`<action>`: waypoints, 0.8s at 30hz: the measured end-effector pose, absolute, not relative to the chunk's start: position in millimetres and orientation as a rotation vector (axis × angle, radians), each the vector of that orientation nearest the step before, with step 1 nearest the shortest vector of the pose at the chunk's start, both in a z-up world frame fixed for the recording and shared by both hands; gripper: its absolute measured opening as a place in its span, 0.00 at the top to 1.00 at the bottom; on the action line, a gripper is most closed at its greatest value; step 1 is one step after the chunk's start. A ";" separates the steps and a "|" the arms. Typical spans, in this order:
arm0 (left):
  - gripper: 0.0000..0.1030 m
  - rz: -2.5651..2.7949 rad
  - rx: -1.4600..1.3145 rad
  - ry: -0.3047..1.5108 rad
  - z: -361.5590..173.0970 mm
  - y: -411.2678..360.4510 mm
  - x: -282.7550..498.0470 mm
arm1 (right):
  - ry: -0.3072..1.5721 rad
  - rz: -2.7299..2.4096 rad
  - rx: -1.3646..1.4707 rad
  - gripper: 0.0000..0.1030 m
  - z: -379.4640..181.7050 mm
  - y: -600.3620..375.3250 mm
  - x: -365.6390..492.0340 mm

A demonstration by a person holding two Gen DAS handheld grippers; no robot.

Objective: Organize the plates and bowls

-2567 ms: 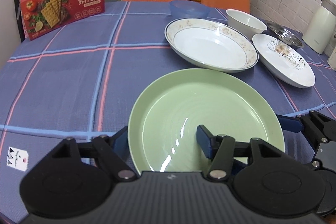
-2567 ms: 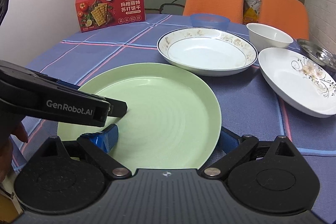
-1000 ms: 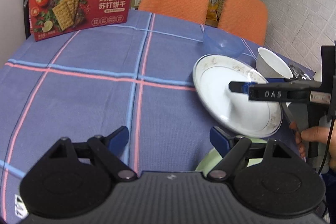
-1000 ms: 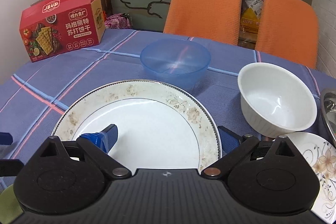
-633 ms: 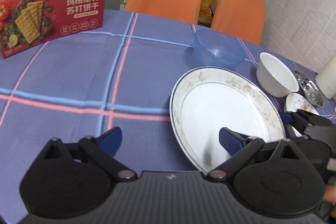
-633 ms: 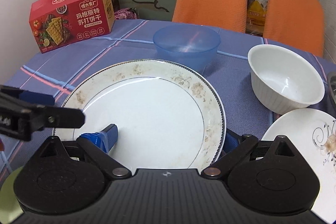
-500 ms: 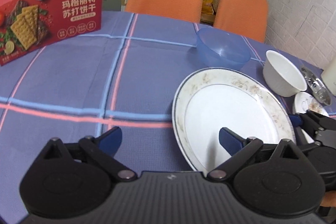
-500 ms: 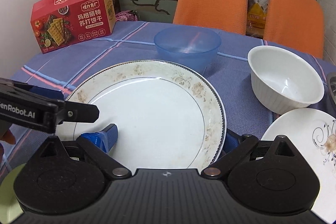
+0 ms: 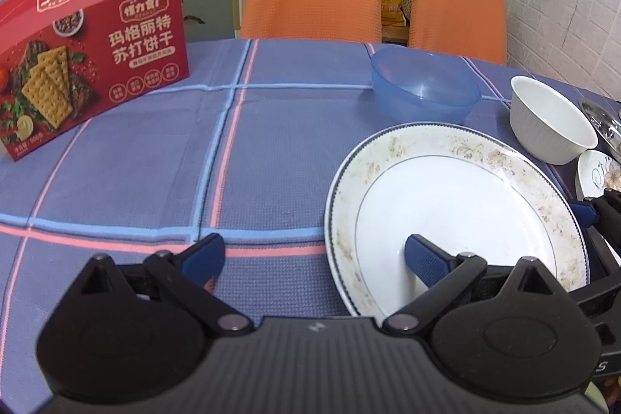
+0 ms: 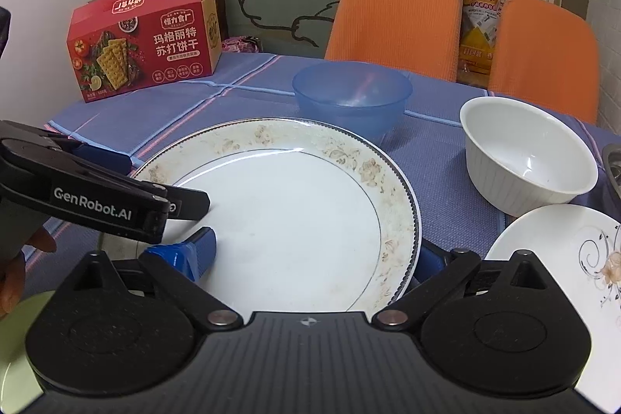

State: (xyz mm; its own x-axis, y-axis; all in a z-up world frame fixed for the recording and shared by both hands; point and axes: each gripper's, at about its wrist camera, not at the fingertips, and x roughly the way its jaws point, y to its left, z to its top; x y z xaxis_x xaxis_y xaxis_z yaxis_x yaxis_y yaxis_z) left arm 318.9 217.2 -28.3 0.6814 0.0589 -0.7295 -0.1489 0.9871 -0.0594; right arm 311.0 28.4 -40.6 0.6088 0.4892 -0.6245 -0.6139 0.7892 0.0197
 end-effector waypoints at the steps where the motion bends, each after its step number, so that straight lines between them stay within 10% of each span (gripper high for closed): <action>1: 0.04 0.113 -0.115 0.815 -28.3 216.9 319.4 | 0.655 0.642 -0.204 0.13 -40.8 28.1 309.9; 6: 0.10 0.053 -0.111 0.825 -27.0 210.9 324.8 | 0.650 0.648 -0.206 0.13 -41.2 28.3 310.1; 10: 0.37 -0.052 -0.122 0.818 -20.5 198.1 324.9 | 0.671 0.632 -0.197 0.13 -39.9 30.5 309.9; 24: 0.35 -0.005 -0.163 0.791 20.9 197.8 312.6 | 0.667 0.600 -0.121 0.13 3.7 30.9 285.5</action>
